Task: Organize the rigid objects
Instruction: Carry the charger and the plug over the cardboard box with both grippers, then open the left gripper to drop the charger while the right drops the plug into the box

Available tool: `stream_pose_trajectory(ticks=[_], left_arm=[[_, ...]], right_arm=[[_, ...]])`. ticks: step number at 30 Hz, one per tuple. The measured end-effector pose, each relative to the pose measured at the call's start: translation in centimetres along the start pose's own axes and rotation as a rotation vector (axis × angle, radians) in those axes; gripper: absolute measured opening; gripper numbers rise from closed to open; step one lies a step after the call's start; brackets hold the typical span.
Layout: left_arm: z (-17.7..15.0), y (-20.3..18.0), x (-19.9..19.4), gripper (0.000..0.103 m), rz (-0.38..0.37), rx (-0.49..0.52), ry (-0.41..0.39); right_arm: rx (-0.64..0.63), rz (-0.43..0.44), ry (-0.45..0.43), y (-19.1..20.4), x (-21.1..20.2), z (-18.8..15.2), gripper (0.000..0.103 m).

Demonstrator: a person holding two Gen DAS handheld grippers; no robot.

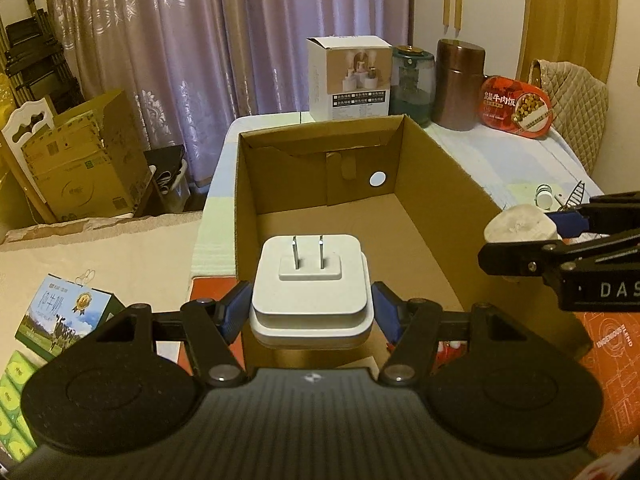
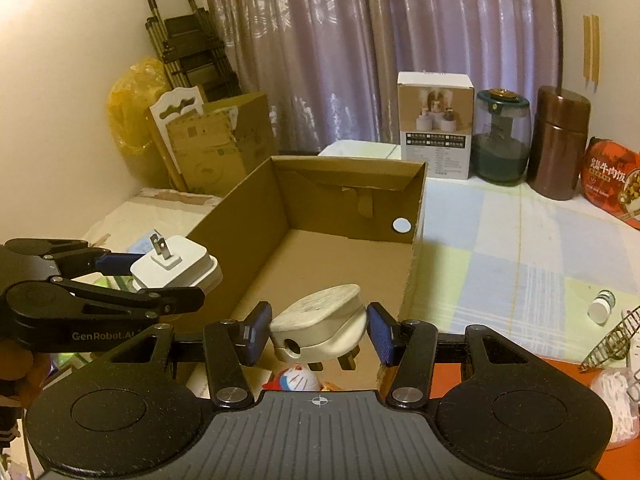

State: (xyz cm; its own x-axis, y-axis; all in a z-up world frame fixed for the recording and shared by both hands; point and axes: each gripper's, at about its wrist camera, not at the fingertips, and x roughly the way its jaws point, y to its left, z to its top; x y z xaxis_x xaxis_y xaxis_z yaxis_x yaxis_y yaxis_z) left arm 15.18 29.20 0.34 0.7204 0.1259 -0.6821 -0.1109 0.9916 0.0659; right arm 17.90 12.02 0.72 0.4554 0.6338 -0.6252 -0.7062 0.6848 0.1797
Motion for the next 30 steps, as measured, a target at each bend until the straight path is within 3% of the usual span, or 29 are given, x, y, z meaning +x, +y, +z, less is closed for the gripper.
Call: stream_pose_trajectory(ticks=[13, 15, 30], left_arm=[[0.5, -0.6, 2.0, 0.061, -0.008, 0.029, -0.017], [0.6, -0.6, 2.2, 0.067, 0.007, 0.033, -0.031], [0.4, 0.8, 0.4, 0.067, 0.024, -0.014, -0.049]], right_arm=[[0.016, 0.002, -0.003, -0.7, 1.3, 0.1, 0.049], [0.023, 0.002, -0.004, -0.8, 1.3, 0.1, 0.049], [0.023, 0.011, -0.007, -0.3, 1.2, 0.2, 0.049]])
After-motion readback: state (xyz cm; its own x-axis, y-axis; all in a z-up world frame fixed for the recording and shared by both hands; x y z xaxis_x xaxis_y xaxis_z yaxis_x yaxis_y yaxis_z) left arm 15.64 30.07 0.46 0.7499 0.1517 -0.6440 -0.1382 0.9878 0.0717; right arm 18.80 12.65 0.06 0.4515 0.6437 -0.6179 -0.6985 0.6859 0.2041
